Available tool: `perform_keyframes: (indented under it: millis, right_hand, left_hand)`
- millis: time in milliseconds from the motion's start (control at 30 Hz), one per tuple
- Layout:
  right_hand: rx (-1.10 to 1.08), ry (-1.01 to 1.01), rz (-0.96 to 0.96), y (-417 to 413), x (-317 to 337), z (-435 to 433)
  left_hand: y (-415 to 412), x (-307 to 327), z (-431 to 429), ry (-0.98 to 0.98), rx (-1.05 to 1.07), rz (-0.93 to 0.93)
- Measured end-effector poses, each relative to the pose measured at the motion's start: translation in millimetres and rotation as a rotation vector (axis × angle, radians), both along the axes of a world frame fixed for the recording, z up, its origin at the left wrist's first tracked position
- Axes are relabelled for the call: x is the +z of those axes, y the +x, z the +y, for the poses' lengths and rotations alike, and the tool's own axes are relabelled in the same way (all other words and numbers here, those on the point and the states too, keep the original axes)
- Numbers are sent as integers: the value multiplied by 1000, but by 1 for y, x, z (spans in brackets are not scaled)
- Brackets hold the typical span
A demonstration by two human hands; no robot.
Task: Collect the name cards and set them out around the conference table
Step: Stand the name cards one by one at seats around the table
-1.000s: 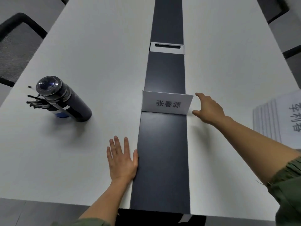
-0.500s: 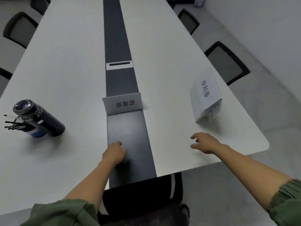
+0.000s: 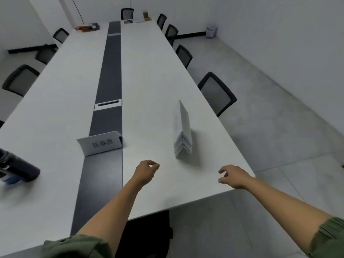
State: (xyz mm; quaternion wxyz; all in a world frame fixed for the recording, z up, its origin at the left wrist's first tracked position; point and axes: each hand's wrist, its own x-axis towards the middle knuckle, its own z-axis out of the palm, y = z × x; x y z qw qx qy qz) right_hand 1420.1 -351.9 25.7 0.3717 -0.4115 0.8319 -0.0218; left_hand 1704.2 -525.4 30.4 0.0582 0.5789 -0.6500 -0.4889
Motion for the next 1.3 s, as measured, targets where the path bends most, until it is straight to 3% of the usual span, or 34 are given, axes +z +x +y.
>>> perform_keyframes:
  millis: [367, 733, 933, 1033, 1300]
  right_hand:
    - [36, -34, -65, -77, -6, -29]
    - [-16, -78, -95, -117, -21, -135]
    - [-19, -67, -136, -124, -29, -166]
    - [-27, -84, -184, -129, -27, -187]
    - [-287, -276, -486, -92, -4, -242]
  left_hand:
    - [-108, 31, -29, 20, 188, 167]
    - [-184, 12, -126, 232, 147, 194]
    - [-187, 5, -136, 257, 163, 206]
    - [-178, 15, -143, 296, 190, 310]
    - [-112, 39, -161, 254, 329, 484]
